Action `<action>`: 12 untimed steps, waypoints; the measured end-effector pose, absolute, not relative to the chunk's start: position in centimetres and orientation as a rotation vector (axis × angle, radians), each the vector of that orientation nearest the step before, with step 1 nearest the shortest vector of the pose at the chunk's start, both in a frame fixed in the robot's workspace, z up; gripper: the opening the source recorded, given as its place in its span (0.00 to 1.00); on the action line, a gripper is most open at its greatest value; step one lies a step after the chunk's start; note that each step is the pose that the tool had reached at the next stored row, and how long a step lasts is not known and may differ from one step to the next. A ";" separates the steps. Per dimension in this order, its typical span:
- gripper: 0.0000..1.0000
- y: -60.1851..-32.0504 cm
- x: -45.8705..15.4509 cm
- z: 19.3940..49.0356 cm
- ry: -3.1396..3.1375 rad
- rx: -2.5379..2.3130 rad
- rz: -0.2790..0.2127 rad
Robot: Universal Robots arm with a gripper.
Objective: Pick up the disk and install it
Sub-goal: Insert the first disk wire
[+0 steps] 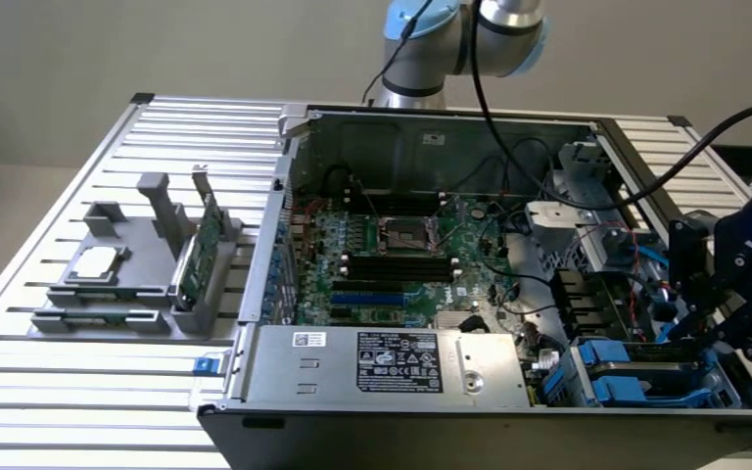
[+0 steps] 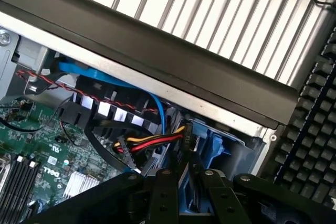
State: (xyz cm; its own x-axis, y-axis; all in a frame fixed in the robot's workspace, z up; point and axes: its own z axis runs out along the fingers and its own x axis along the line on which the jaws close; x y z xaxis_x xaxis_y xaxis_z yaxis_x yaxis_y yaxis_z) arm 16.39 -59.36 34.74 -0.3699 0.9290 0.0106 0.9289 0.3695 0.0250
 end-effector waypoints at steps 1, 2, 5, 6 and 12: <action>0.23 -59.4 16.4 34.7 2.589 1.770 0.042; 0.23 -59.4 16.4 34.7 2.583 1.779 0.043; 0.23 -59.4 16.4 34.7 2.564 1.807 0.046; 0.23 -59.4 16.4 34.7 2.558 1.817 0.047; 0.23 -59.6 16.5 34.5 2.530 1.862 0.055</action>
